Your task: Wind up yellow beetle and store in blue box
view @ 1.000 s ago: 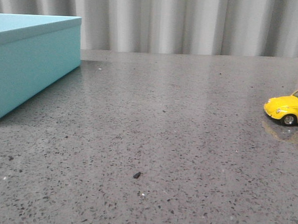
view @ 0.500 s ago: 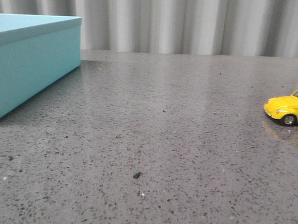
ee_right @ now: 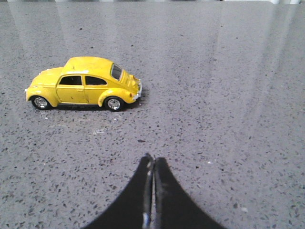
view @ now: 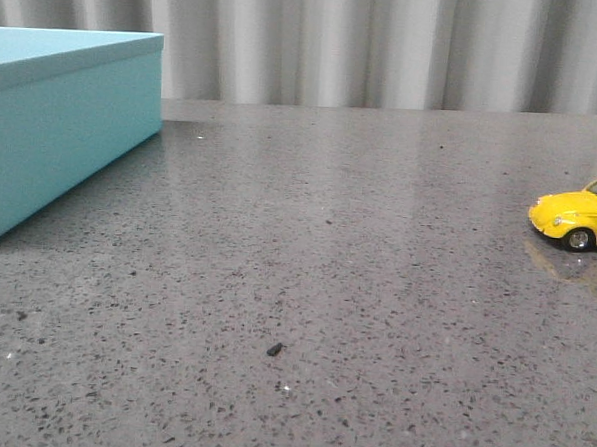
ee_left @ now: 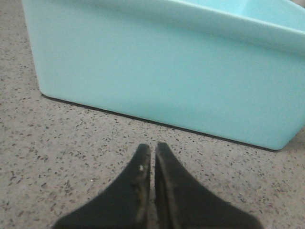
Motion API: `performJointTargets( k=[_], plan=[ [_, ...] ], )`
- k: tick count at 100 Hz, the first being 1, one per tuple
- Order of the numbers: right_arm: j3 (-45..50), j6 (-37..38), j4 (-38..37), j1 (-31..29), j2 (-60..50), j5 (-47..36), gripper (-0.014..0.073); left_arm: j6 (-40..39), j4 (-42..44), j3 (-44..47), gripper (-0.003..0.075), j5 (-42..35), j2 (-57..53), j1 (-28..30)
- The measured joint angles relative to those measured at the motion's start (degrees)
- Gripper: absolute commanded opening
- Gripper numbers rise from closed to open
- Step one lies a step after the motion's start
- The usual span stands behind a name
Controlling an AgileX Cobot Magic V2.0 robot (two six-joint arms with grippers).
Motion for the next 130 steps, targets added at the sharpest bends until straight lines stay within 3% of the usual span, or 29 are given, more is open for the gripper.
performJointTargets(
  k=[72, 86, 108, 117, 130],
  plan=[
    [0.0, 0.0, 0.0, 0.0, 0.0, 0.0, -0.0054, 0.0, 0.0, 0.0, -0.0021, 0.0, 0.0, 0.0],
    [0.0, 0.0, -0.2, 0.0, 0.0, 0.0, -0.0054, 0.0, 4.4, 0.0, -0.0021, 0.0, 0.0, 0.0],
    [0.0, 0.0, -8.3, 0.0, 0.0, -1.8, -0.0054, 0.0, 7.2, 0.0, -0.0021, -0.1, 0.0, 0.0],
    [0.0, 0.0, -7.7, 0.0, 0.0, -7.3, -0.0054, 0.0, 4.2, 0.0, -0.0021, -2.1, 0.0, 0.0],
    [0.0, 0.0, -0.3, 0.0, 0.0, -17.7, -0.0054, 0.0, -8.7, 0.0, -0.0021, -9.3, 0.0, 0.0]
  ],
)
